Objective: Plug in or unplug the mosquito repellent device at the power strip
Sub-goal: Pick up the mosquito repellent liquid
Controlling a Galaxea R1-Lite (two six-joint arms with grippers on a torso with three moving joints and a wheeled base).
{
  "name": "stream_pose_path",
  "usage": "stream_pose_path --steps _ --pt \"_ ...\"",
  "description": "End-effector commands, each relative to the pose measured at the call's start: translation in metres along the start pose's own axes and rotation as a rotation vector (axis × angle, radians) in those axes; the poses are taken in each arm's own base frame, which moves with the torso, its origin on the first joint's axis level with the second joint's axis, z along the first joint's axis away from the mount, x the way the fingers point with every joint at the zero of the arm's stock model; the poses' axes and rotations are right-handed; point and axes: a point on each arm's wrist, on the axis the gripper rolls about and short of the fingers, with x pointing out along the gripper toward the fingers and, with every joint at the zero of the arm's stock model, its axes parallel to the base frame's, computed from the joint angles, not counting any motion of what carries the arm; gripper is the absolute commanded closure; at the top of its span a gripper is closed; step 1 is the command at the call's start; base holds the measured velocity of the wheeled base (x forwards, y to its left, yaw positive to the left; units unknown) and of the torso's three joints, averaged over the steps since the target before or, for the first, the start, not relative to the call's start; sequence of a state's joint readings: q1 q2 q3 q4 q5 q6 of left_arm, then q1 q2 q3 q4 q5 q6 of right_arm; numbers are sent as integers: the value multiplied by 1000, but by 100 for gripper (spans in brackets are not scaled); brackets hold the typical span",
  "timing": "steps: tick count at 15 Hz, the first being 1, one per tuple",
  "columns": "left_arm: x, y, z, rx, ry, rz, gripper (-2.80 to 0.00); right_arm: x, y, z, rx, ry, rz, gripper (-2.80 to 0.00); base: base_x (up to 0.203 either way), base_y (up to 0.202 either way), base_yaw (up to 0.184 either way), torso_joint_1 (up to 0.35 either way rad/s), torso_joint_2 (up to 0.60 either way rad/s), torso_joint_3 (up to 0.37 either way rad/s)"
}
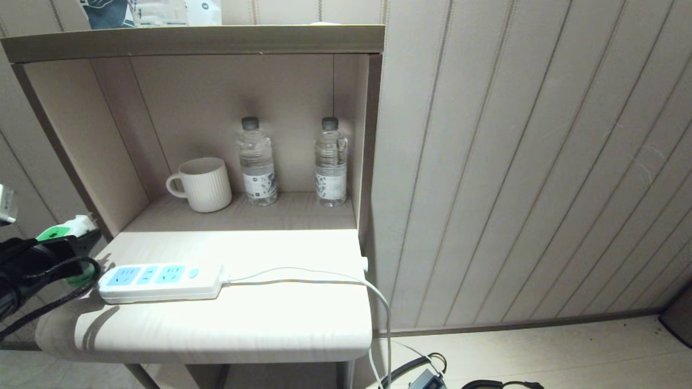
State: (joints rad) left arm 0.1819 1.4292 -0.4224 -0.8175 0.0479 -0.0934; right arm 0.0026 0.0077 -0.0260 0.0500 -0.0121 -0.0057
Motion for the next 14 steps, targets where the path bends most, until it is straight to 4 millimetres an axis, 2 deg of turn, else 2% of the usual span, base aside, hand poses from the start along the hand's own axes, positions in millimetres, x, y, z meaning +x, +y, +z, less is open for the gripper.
stream_pose_path --steps 1,3,7,9,11,14 --pt "-18 -7 16 2 -64 -36 0 0 0 0 0 1 0 0 0 0 0 0 0 0" --pt "-32 -14 23 15 9 -56 0 0 0 0 0 1 0 0 0 0 0 0 0 0" --pt "-50 -15 37 32 125 -35 0 0 0 0 0 1 0 0 0 0 0 0 0 0" --pt "-57 -15 51 38 176 -33 0 0 0 0 0 1 0 0 0 0 0 0 0 0" --pt "-60 -17 66 37 174 -35 0 0 0 0 0 1 0 0 0 0 0 0 0 0" --pt "-63 -17 75 41 206 -36 0 0 0 0 0 1 0 0 0 0 0 0 0 0"
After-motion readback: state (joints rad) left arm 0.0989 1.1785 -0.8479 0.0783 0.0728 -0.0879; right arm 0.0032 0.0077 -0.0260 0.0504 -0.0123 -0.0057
